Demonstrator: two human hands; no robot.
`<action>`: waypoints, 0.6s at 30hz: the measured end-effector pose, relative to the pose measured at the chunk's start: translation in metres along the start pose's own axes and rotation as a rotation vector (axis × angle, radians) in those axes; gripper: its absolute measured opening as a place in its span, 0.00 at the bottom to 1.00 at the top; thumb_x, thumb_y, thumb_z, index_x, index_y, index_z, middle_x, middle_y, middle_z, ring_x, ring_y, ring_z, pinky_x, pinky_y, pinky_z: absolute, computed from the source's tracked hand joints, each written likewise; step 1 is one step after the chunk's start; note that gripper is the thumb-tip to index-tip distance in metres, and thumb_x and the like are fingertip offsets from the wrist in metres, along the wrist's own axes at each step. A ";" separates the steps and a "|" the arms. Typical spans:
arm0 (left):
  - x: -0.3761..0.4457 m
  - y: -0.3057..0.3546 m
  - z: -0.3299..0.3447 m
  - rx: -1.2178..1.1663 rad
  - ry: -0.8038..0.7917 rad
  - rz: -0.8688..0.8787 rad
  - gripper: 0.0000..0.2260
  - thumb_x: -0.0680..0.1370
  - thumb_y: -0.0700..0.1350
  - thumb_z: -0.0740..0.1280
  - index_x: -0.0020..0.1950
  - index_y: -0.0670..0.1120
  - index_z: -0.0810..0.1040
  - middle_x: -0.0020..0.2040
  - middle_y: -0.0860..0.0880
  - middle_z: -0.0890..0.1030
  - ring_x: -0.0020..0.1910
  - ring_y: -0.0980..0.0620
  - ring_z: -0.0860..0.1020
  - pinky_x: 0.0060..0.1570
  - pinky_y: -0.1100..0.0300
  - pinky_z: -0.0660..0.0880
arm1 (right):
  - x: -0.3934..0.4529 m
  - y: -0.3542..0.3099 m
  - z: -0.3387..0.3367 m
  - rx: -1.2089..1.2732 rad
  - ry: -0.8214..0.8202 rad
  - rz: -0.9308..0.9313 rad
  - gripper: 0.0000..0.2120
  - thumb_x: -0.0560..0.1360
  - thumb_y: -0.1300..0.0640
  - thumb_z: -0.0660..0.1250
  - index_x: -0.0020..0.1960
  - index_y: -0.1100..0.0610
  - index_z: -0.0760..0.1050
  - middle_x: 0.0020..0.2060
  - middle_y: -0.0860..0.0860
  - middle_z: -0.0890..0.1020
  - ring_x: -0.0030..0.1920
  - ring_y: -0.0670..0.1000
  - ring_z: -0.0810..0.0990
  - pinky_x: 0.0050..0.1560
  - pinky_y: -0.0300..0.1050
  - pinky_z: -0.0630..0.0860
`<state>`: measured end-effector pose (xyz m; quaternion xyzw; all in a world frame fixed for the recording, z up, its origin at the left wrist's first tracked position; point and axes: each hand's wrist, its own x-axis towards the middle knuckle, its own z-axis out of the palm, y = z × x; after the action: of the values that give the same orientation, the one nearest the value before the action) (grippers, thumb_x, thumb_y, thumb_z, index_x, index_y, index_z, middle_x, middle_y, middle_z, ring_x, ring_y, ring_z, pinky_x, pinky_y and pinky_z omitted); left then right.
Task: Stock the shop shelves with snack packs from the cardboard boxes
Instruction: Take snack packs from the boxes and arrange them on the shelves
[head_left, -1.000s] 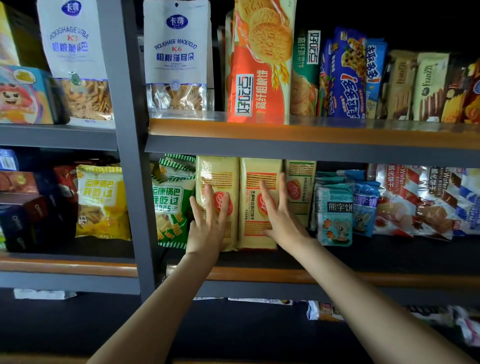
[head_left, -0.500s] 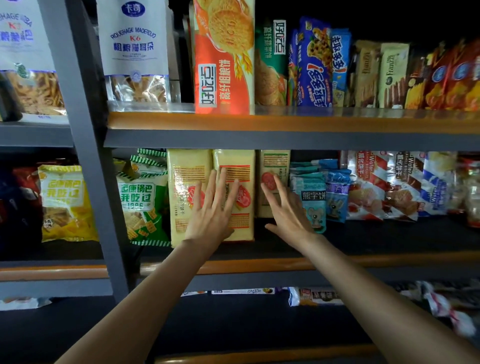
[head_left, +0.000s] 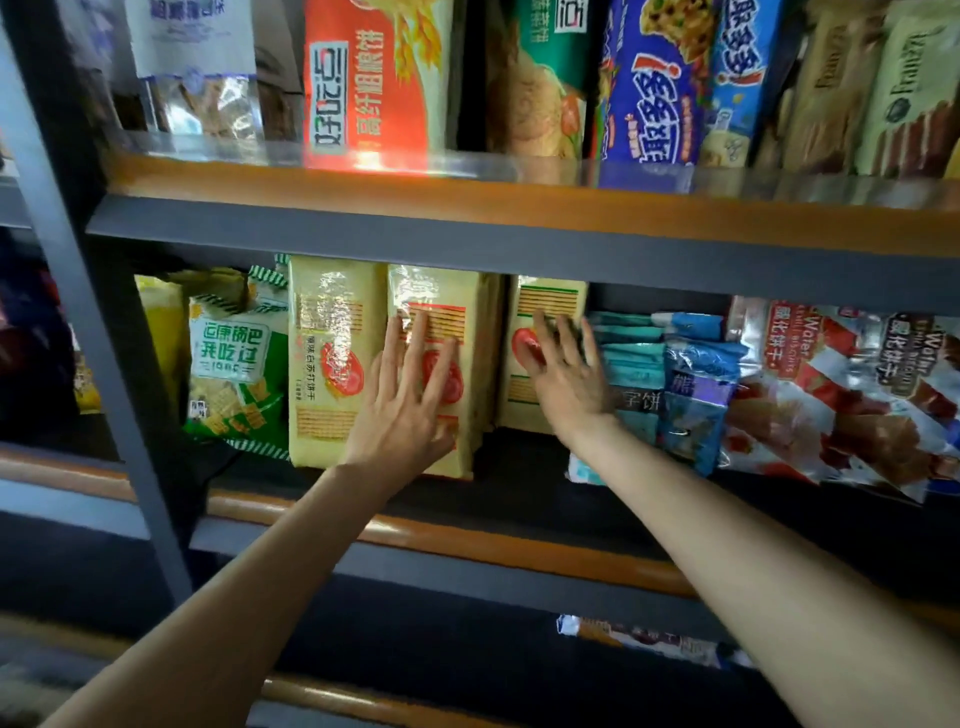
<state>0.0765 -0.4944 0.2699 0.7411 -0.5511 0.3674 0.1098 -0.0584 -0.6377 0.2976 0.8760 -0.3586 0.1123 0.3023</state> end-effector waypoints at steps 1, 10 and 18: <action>-0.001 0.003 -0.001 -0.004 0.021 -0.010 0.47 0.65 0.55 0.74 0.75 0.43 0.52 0.74 0.33 0.55 0.73 0.33 0.54 0.66 0.40 0.50 | -0.002 0.002 0.002 0.040 0.021 -0.013 0.33 0.79 0.64 0.55 0.77 0.52 0.39 0.76 0.56 0.37 0.75 0.60 0.39 0.68 0.58 0.29; 0.020 0.081 -0.013 -0.407 -0.004 0.112 0.37 0.71 0.41 0.66 0.76 0.40 0.52 0.76 0.39 0.55 0.74 0.43 0.56 0.71 0.46 0.60 | -0.042 0.081 0.021 0.535 0.139 0.142 0.44 0.70 0.41 0.70 0.77 0.51 0.50 0.77 0.53 0.48 0.76 0.55 0.49 0.71 0.54 0.32; 0.058 0.139 0.026 -1.069 -0.480 -0.258 0.40 0.67 0.42 0.76 0.72 0.44 0.57 0.64 0.43 0.72 0.63 0.44 0.72 0.61 0.51 0.71 | -0.044 0.128 0.029 0.608 -0.179 -0.018 0.54 0.63 0.42 0.76 0.77 0.49 0.45 0.74 0.50 0.53 0.75 0.54 0.49 0.73 0.63 0.42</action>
<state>-0.0303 -0.6032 0.2570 0.7064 -0.5744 -0.1549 0.3835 -0.1798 -0.7024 0.3142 0.9358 -0.3260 0.1343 -0.0053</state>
